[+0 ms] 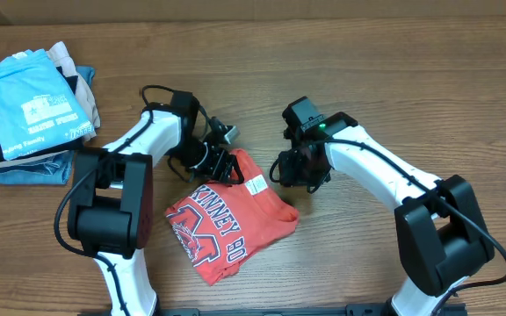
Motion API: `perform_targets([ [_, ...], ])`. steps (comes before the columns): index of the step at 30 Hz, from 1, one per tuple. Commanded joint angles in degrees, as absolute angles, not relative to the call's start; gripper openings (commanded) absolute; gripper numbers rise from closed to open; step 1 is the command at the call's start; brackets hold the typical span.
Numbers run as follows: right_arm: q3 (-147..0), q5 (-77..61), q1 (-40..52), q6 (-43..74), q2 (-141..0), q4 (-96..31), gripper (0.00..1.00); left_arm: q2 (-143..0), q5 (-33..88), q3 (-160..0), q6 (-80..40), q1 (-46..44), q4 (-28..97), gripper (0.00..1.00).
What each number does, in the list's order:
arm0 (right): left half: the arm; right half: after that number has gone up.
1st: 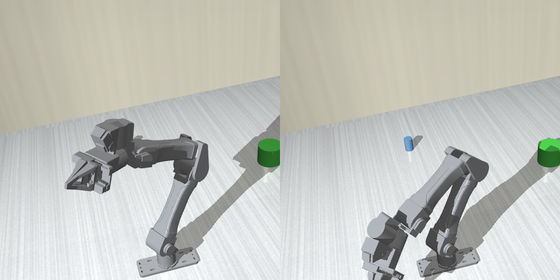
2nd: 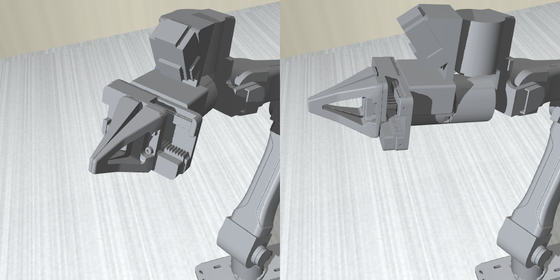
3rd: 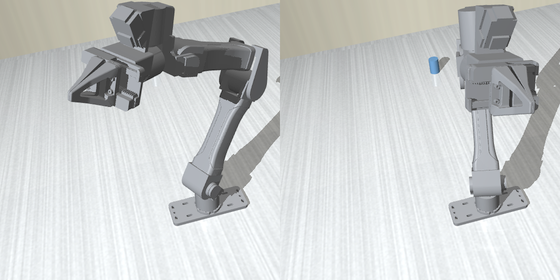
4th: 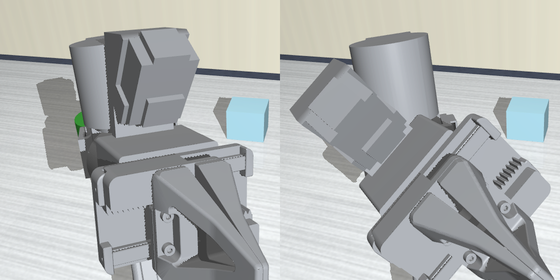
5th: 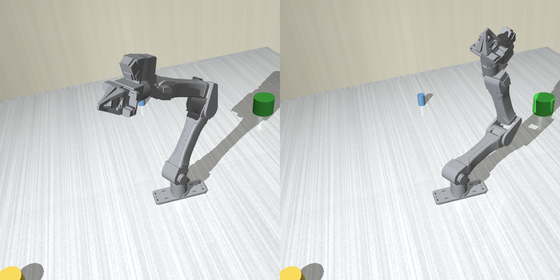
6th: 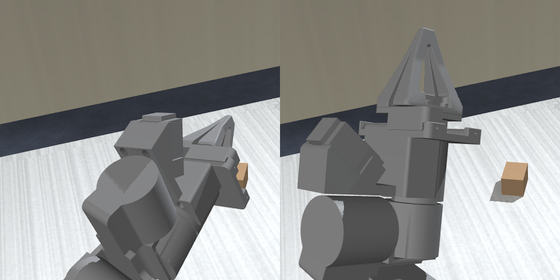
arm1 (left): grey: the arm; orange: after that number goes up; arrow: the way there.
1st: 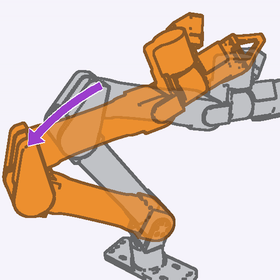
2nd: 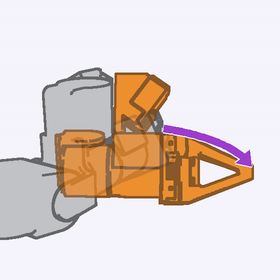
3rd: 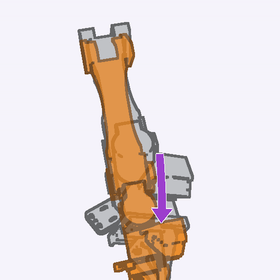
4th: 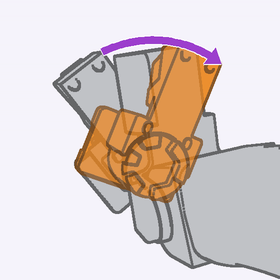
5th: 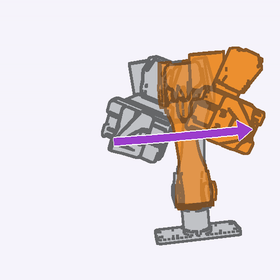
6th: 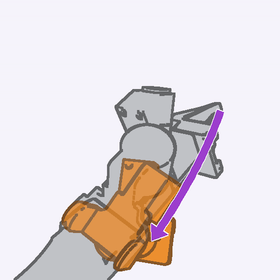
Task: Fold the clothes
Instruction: 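Grasp the folded shirt with the left gripper and lift it leftward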
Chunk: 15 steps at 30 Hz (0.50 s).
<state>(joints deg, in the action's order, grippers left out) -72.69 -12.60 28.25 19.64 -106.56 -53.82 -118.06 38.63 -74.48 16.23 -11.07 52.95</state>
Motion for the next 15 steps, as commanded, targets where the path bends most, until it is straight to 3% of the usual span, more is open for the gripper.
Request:
perform_targets([
  [1, -72.77, -12.05, 26.98, 19.51, -106.52, -54.15, 0.41, -119.7, 37.28, -73.93, 19.99, -13.04, 54.17, 0.44],
  [2, -72.77, -12.05, 26.68, 19.51, -106.52, -54.26, 0.41, -119.7, 37.28, -73.78, 20.38, -13.47, 54.24, 0.25],
  [5, -72.77, -12.05, 26.22, 19.51, -106.52, -54.37, 0.41, -119.7, 36.93, -73.6, 20.62, -13.78, 54.43, 0.04],
  [15, -73.06, -11.07, 23.7, 19.22, -106.52, -55.75, 0.41, -116.46, 30.28, -82.43, 13.85, -9.39, 58.17, 0.04],
])
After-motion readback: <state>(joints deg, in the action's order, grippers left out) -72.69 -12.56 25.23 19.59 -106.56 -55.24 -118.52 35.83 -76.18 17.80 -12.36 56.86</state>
